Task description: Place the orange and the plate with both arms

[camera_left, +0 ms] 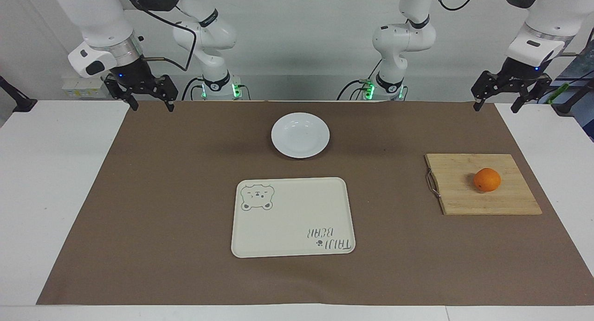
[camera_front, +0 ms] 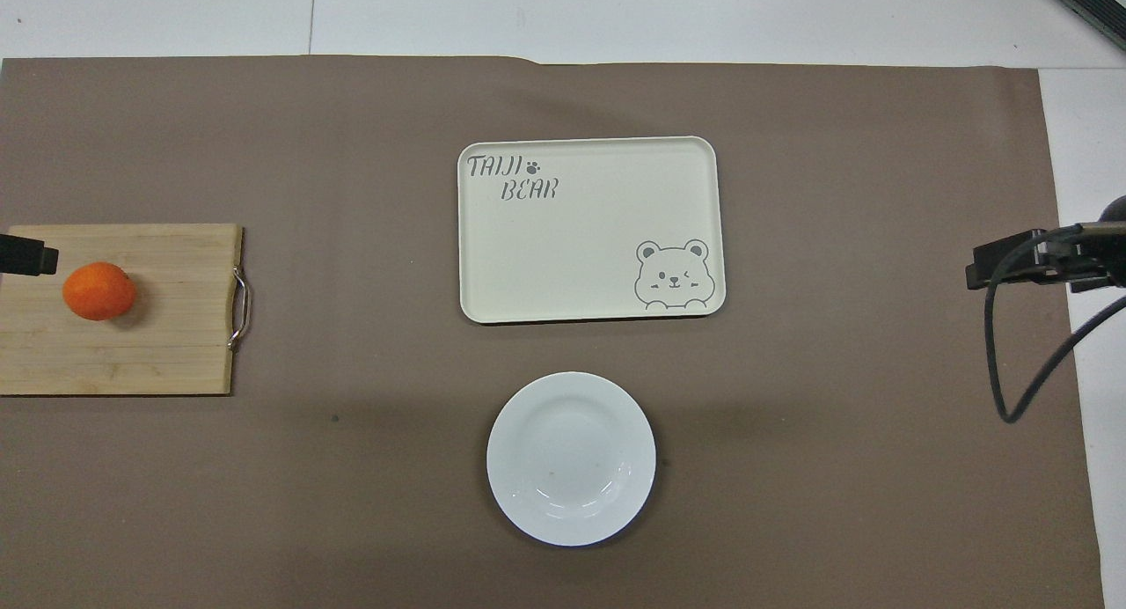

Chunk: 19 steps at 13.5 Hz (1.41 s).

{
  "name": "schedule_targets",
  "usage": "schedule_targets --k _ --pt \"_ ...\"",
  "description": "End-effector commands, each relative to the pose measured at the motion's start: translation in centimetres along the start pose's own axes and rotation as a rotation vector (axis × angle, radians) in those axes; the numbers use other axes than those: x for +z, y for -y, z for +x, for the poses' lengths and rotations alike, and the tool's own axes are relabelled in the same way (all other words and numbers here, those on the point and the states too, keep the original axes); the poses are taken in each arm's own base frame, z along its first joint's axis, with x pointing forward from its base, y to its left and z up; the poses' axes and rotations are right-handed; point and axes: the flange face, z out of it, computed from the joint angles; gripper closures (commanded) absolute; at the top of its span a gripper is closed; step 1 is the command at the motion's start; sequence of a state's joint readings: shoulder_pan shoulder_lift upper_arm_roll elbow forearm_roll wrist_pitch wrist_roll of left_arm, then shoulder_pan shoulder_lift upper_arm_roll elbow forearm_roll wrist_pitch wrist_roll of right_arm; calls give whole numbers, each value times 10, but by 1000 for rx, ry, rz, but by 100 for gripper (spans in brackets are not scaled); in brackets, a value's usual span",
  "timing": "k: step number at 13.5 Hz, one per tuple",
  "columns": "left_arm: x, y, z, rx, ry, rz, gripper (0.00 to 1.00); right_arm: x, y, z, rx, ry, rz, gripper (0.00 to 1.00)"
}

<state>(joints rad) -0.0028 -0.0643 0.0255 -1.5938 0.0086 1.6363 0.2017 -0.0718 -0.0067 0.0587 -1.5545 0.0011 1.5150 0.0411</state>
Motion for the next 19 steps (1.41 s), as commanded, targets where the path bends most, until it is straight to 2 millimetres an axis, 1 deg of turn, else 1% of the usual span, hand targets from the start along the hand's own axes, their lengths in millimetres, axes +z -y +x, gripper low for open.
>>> schedule_targets --k 1,2,5,6,8,10,12,14,15,16,19 --pt "12 12 4 19 -19 2 0 0 -3 -6 -14 4 1 0" --pt "20 14 6 20 -26 4 0 0 -3 -6 -14 4 1 0" --pt "60 36 8 97 -11 6 0 0 -3 -6 -14 4 1 0" --pt "81 49 13 122 -18 11 0 0 -3 -6 -14 4 1 0" --pt "109 66 17 184 -26 18 0 0 -3 -6 -14 4 1 0" --pt "138 88 17 248 -3 14 0 0 -2 -6 -14 4 2 0" --pt "168 105 19 337 -2 20 0 0 -3 -6 -14 4 1 0" --pt "199 114 21 404 -2 21 0 0 -3 -6 -14 4 1 0" --pt "216 125 21 434 5 21 0 0 -3 -6 -14 4 1 0" --pt "231 128 20 474 14 16 0 0 -3 -6 -14 4 1 0" --pt "263 134 16 553 5 25 0 0 -3 -6 -14 4 1 0"
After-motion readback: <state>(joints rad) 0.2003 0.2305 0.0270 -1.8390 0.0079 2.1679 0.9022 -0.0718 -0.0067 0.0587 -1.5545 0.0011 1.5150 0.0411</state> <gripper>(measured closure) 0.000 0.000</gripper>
